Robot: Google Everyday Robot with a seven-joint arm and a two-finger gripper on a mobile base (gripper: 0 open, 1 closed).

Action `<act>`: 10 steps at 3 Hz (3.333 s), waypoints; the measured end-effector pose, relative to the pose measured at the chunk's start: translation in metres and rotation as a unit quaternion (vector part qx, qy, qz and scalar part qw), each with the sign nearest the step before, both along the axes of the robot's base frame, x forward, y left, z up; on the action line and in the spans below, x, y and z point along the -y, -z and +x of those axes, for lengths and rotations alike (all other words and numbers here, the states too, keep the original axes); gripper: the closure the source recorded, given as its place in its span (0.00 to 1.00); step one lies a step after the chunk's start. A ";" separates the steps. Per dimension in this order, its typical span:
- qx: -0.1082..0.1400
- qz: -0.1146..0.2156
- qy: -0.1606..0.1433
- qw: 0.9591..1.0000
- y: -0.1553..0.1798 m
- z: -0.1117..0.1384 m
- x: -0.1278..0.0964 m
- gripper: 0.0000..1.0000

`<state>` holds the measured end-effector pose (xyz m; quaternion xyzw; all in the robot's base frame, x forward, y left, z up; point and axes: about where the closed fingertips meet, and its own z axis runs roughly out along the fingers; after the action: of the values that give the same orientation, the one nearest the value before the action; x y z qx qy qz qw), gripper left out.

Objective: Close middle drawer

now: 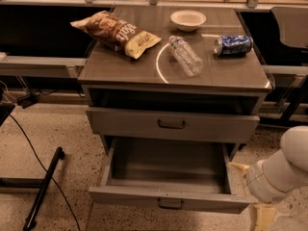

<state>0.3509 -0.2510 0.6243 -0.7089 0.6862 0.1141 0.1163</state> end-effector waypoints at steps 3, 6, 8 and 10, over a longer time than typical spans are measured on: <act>-0.017 0.013 -0.030 0.999 0.046 -0.013 -0.030 0.73; 0.042 0.092 0.054 0.993 0.195 -0.013 -0.039 1.00; 0.054 0.109 0.066 0.990 0.226 0.003 -0.036 1.00; 0.085 0.193 0.189 0.959 0.319 0.012 -0.032 1.00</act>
Offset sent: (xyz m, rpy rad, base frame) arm -0.0106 0.0246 -0.0357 0.0205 0.0326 0.0536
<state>0.3633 -0.2190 0.3055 -0.5373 0.7604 0.1596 0.3280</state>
